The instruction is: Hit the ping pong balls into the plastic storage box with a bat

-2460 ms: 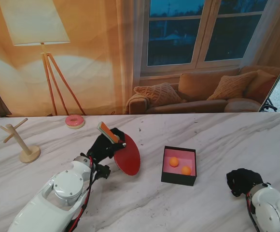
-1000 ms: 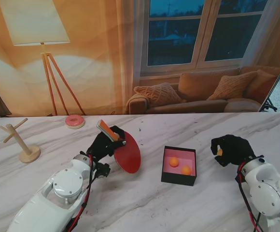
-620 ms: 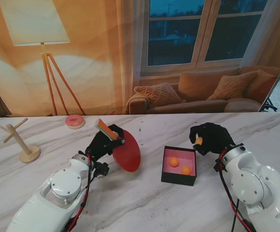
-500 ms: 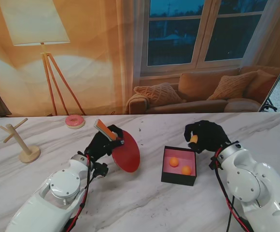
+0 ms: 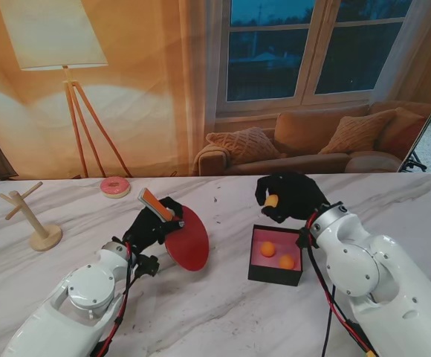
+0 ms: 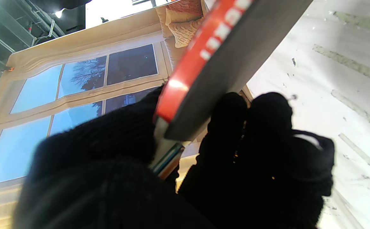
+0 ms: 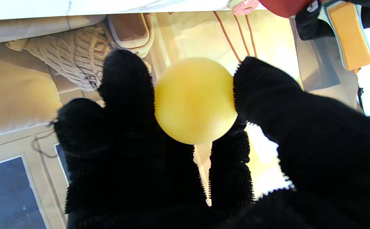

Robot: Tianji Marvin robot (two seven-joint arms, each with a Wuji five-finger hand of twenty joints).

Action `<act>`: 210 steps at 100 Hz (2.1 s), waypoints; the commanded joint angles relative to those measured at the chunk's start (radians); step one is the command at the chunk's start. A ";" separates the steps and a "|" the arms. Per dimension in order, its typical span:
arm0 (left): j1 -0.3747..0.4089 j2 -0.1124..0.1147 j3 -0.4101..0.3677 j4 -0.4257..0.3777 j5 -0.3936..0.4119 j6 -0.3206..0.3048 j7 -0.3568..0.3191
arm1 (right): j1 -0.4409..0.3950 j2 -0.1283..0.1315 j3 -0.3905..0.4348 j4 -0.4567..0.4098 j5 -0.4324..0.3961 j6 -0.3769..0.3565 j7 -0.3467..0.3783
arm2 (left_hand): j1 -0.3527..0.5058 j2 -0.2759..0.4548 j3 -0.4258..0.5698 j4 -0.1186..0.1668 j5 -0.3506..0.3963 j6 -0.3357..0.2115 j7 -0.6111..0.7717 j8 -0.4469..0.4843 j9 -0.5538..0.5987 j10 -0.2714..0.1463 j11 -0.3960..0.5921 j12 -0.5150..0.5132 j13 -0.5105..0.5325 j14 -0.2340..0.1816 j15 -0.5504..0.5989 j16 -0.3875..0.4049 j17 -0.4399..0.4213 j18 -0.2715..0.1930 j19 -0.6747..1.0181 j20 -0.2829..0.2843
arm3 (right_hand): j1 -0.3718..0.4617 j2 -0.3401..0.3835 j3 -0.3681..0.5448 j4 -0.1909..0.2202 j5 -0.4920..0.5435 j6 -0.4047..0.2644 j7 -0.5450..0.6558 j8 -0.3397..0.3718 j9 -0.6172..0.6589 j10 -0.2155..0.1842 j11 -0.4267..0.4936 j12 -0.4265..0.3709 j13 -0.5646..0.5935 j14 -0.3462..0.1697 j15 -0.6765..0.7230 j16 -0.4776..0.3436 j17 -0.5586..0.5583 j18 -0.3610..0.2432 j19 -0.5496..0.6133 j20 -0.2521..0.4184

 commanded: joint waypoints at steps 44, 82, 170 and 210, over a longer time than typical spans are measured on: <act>-0.052 -0.018 0.052 0.037 -0.044 -0.020 0.005 | 0.043 -0.009 -0.074 -0.022 0.053 0.020 0.037 | 0.000 -0.035 0.105 -0.009 0.057 0.006 0.050 0.019 0.036 -0.126 -0.003 0.025 -0.006 0.154 0.026 0.006 0.004 -0.036 0.021 0.020 | 0.083 0.053 0.068 0.003 0.023 0.022 0.023 0.003 0.051 -0.061 0.026 0.017 0.002 -0.091 -0.014 0.015 -0.019 -0.041 -0.022 -0.004; -0.126 -0.044 0.121 0.074 -0.117 -0.058 0.034 | 0.080 -0.007 -0.133 0.005 0.087 0.020 0.064 | -0.003 -0.038 0.110 -0.010 0.057 0.005 0.052 0.019 0.038 -0.127 -0.003 0.027 -0.004 0.152 0.027 0.006 0.007 -0.036 0.022 0.022 | -0.102 0.068 0.006 -0.029 -0.084 0.002 -0.071 0.002 -0.087 -0.098 -0.044 -0.028 -0.122 -0.063 -0.062 0.075 -0.159 -0.032 -0.034 0.016; -0.069 -0.018 0.065 0.026 -0.032 -0.004 0.006 | 0.035 -0.005 -0.076 0.033 0.053 0.012 0.044 | 0.001 -0.031 0.104 -0.012 0.051 0.010 0.052 0.019 0.034 -0.123 -0.003 0.026 -0.004 0.151 0.028 0.008 0.009 -0.039 0.024 0.023 | -0.287 0.144 -0.065 0.144 -0.164 0.029 -0.368 0.168 -0.278 -0.105 -0.147 -0.092 -0.306 -0.048 -0.179 0.104 -0.323 -0.020 -0.100 0.095; -0.035 -0.007 0.012 0.018 0.032 0.038 0.006 | -0.048 -0.015 -0.028 0.051 0.045 0.034 -0.024 | 0.012 -0.002 0.060 -0.008 0.027 0.020 0.043 0.024 0.016 -0.118 -0.006 0.024 -0.015 0.149 0.028 0.010 0.006 -0.050 0.024 0.021 | -0.315 0.201 -0.119 0.155 -0.233 0.061 -0.412 0.161 -0.293 -0.109 -0.154 -0.091 -0.349 -0.046 -0.201 0.103 -0.363 -0.027 -0.119 0.104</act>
